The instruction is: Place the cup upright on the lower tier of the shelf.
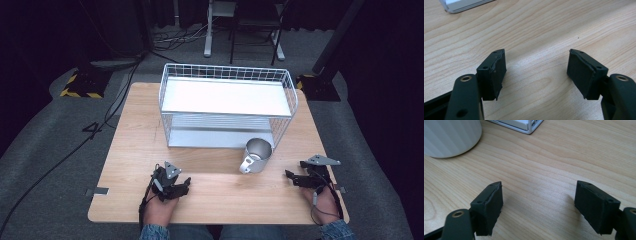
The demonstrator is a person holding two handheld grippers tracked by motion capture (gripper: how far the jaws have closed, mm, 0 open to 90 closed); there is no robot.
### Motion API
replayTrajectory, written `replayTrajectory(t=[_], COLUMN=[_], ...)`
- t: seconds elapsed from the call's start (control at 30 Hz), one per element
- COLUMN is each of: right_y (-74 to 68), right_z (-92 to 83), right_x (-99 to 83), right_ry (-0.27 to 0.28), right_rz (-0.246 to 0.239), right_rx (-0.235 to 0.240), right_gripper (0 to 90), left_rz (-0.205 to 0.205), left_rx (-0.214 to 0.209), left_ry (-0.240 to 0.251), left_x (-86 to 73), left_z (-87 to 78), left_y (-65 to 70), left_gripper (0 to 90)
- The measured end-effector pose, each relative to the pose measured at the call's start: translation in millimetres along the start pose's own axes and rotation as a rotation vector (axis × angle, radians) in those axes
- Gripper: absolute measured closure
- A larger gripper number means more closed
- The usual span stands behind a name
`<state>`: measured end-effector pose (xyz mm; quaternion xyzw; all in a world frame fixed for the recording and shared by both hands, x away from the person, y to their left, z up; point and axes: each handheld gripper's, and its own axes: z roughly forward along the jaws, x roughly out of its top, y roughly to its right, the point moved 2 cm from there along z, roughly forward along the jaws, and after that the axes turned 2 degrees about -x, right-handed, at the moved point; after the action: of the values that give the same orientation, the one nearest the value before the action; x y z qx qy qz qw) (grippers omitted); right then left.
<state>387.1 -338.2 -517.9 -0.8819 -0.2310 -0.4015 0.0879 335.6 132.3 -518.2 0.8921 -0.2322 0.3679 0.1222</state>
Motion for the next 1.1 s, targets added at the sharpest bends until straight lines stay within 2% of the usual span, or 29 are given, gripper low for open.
replayTrajectory(t=[0.2, 0.23, 0.33, 0.4, 0.43, 0.53, 0.73, 0.77, 0.8, 0.9, 1.1], right_y=[0.1, 0.1, 0.1, 0.1, 0.1, 0.1, 0.1, 0.1, 0.1, 0.1, 0.2], right_z=[0.0, 0.0, 0.0, 0.0, 0.0, 0.0, 0.0, 0.0, 0.0, 0.0, 0.0], right_x=[0.0, 0.0, 0.0, 0.0, 0.0, 0.0, 0.0, 0.1, 0.0, 0.0, 0.1], right_ry=[0.000, 0.000, 0.000, 0.000, 0.000, 0.000, 0.000, 0.000, 0.000, 0.000, 0.001], right_rz=[0.001, 0.001, 0.001, 0.001, 0.001, 0.001, 0.001, 0.001, 0.001, 0.001, 0.001], right_rx=[0.000, 0.000, 0.000, 0.000, 0.001, 0.000, 0.001, 0.001, 0.001, 0.001, 0.000], right_gripper=[23.2, 23.2, 23.2, 23.2, 23.2, 23.2, 23.2, 23.3, 23.3, 23.3, 23.3], left_rz=[-0.014, -0.029, -0.047, -0.036, -0.016, -0.001, 0.013, 0.028, 0.020, 0.030, 0.049], left_rx=[0.000, -0.021, -0.041, -0.051, -0.052, -0.058, -0.099, -0.103, -0.109, -0.124, -0.123], left_ry=[-0.027, -0.031, -0.040, -0.040, -0.021, -0.004, 0.011, 0.015, 0.017, 0.043, 0.056], left_x=[3.8, 5.5, 7.9, 13.3, 19.3, 25.5, 40.4, 44.0, 45.5, 53.9, 63.0], left_z=[0.8, 0.9, 0.8, -0.9, -5.5, -10.2, -16.9, -18.9, -19.7, -22.9, -23.0], left_y=[5.6, 8.1, 10.1, 14.7, 20.2, 24.8, 39.7, 42.5, 44.9, 52.2, 61.9], left_gripper=[30.9, 30.5, 29.2, 29.2, 29.4, 29.5, 29.7, 29.7, 29.7, 29.5, 28.7])
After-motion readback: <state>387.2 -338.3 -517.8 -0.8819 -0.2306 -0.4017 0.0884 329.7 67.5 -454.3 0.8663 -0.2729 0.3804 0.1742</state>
